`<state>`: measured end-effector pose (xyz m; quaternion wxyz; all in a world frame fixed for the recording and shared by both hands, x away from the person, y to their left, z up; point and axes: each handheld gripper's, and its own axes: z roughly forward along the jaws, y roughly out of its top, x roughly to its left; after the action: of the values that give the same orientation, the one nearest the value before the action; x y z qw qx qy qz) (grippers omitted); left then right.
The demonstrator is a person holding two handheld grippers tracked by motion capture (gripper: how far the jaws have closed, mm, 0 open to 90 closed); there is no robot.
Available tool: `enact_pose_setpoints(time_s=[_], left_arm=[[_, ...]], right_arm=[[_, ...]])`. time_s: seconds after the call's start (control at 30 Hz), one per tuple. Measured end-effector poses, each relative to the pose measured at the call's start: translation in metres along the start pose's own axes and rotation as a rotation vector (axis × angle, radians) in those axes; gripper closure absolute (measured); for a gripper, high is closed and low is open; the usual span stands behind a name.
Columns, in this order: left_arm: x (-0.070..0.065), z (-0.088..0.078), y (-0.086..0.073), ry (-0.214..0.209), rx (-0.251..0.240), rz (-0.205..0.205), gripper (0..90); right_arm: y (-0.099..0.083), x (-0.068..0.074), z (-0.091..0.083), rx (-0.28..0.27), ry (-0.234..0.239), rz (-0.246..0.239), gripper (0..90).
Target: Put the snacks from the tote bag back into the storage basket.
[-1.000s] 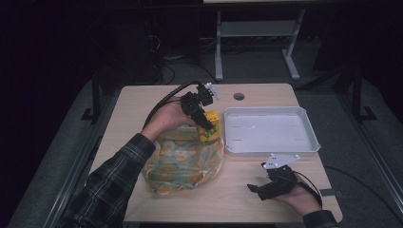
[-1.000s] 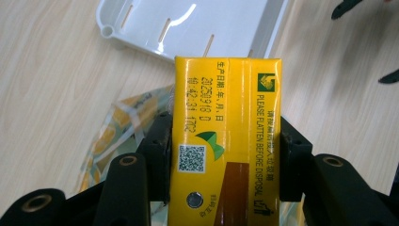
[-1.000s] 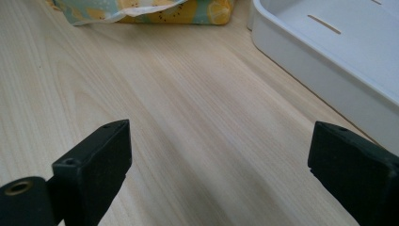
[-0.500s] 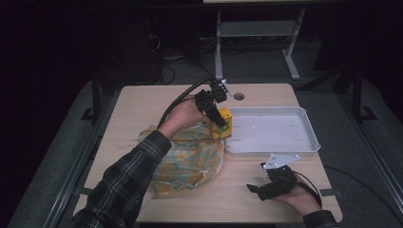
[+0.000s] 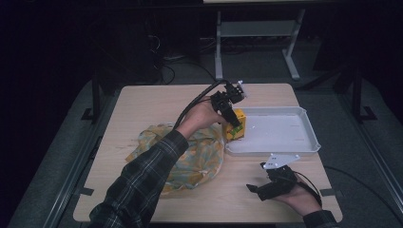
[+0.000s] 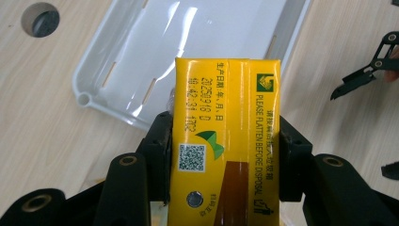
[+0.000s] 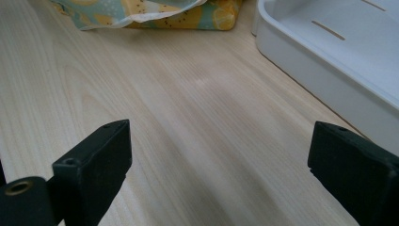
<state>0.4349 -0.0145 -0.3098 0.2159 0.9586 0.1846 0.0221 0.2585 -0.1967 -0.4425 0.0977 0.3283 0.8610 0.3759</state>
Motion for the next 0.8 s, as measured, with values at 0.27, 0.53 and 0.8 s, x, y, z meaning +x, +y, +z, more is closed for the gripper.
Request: enact_pose_setpoints(time_s=[0.27,0.53,0.8], left_arm=[[-0.007,0.019,0.009,0.001,0.001,0.000,50.4],[-0.012,0.037,0.013,-0.007,0.016,-0.005,50.4],[-0.017,0.049,0.014,-0.006,0.040,0.007,50.3]], right_arm=[[0.000,0.000,0.000,-0.002,0.000,-0.003,6.4],[0.000,-0.001,-0.001,-0.006,0.001,-0.002,6.4],[0.000,-0.001,-0.001,-0.007,0.000,-0.001,6.4]])
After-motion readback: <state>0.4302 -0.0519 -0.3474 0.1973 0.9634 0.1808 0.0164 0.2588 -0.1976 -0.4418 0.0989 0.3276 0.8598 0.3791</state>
